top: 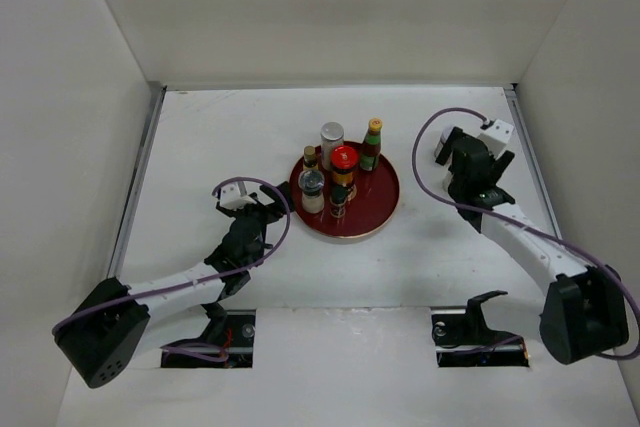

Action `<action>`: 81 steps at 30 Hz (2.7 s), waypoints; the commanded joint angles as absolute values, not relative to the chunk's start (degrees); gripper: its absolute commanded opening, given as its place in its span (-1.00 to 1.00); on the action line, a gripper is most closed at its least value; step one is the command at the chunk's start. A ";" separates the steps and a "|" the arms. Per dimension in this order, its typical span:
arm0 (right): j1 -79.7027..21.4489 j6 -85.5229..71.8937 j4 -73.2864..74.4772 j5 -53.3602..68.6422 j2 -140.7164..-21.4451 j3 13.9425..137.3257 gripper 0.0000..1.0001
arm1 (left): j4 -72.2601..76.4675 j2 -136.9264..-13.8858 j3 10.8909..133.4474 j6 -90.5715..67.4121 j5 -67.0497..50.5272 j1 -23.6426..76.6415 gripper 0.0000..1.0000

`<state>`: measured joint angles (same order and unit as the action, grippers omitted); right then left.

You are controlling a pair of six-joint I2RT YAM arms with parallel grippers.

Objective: Organize the condiment bottles

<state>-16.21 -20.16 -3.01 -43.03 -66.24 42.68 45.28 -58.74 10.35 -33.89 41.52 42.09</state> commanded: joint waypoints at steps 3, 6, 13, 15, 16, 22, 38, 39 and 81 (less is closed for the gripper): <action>-12.88 -22.94 -1.93 -35.44 -72.14 42.80 1.00 | 47.90 -57.48 10.55 -34.80 40.69 42.41 1.00; -11.38 -23.64 -3.60 -33.05 -76.36 43.33 1.00 | 47.90 -57.31 10.55 -34.80 40.61 42.49 1.00; -9.80 -24.70 -7.72 -32.16 -82.44 44.56 0.74 | 47.99 -58.71 10.90 -34.98 40.43 42.40 1.00; -9.28 -24.17 -10.70 -33.39 -83.40 44.47 0.67 | 47.99 -58.62 10.81 -34.98 40.34 42.41 1.00; -8.92 -23.91 -12.20 -33.75 -83.93 44.30 0.67 | 48.08 -58.71 10.81 -35.07 40.34 42.41 1.00; -9.01 -23.12 -15.47 -33.84 -86.48 44.30 0.24 | 47.90 -58.45 10.81 -35.07 40.34 42.32 1.00; -27.36 -21.62 -12.04 -36.39 -71.71 44.38 0.14 | 47.90 -58.09 10.72 -35.07 40.43 42.05 1.00; -29.38 -21.62 -12.48 -35.78 -72.76 44.82 0.16 | 47.90 -58.10 10.72 -35.07 40.34 41.97 1.00; -9.63 -22.06 -11.78 -29.62 -98.78 62.30 1.00 | 47.55 -57.66 10.63 -35.16 40.08 41.53 1.00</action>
<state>-10.92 -22.90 -11.79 -31.48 -97.67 57.58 45.25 -57.63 10.35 -34.57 40.51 42.02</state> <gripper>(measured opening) 0.999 0.997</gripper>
